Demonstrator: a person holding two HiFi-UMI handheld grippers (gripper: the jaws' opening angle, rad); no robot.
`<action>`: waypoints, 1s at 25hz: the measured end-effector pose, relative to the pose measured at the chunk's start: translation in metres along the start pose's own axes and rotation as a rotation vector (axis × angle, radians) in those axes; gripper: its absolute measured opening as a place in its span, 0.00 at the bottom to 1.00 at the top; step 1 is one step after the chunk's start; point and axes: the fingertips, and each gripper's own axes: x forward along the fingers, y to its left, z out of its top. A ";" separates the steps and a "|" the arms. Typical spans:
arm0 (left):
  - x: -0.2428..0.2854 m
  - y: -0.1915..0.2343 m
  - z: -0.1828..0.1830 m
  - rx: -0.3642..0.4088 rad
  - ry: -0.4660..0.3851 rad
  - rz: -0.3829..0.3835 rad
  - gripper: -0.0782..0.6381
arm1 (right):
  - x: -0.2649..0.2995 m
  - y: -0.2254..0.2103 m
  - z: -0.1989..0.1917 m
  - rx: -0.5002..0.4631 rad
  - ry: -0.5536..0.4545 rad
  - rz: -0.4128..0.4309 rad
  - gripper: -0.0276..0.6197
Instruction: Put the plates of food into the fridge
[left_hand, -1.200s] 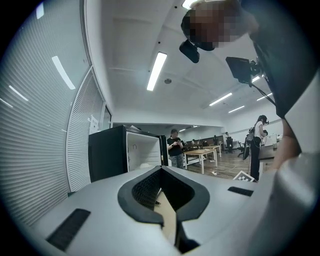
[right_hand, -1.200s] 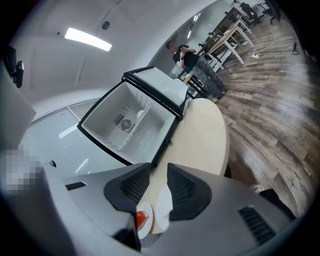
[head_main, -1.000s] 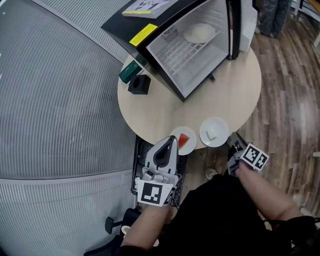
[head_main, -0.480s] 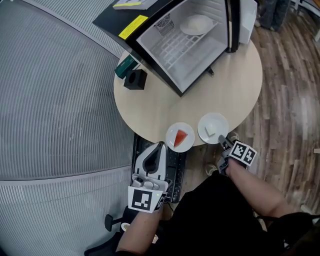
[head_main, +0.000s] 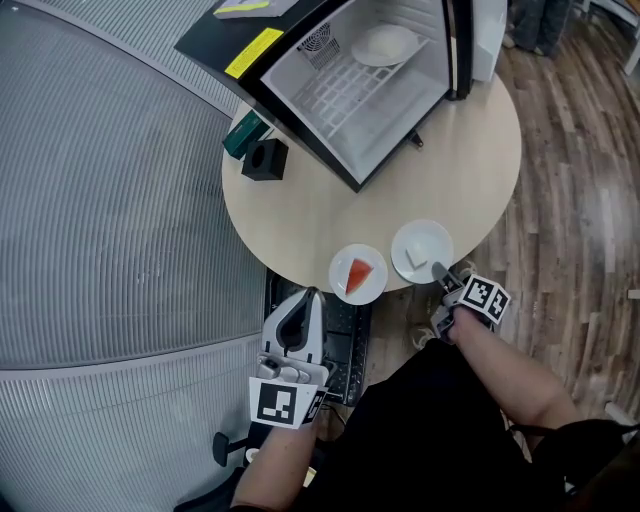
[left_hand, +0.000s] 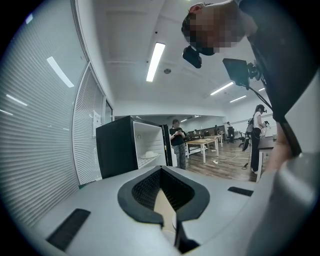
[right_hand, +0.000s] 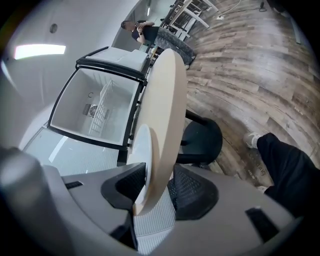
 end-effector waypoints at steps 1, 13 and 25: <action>0.001 -0.001 0.000 -0.002 -0.002 -0.005 0.11 | -0.004 -0.002 -0.001 0.000 0.001 -0.006 0.29; 0.016 -0.008 0.002 -0.025 -0.021 -0.057 0.11 | -0.005 -0.004 0.001 0.072 -0.022 0.026 0.29; 0.018 -0.012 0.011 -0.041 -0.053 -0.075 0.11 | -0.026 0.014 -0.005 0.044 -0.020 0.069 0.09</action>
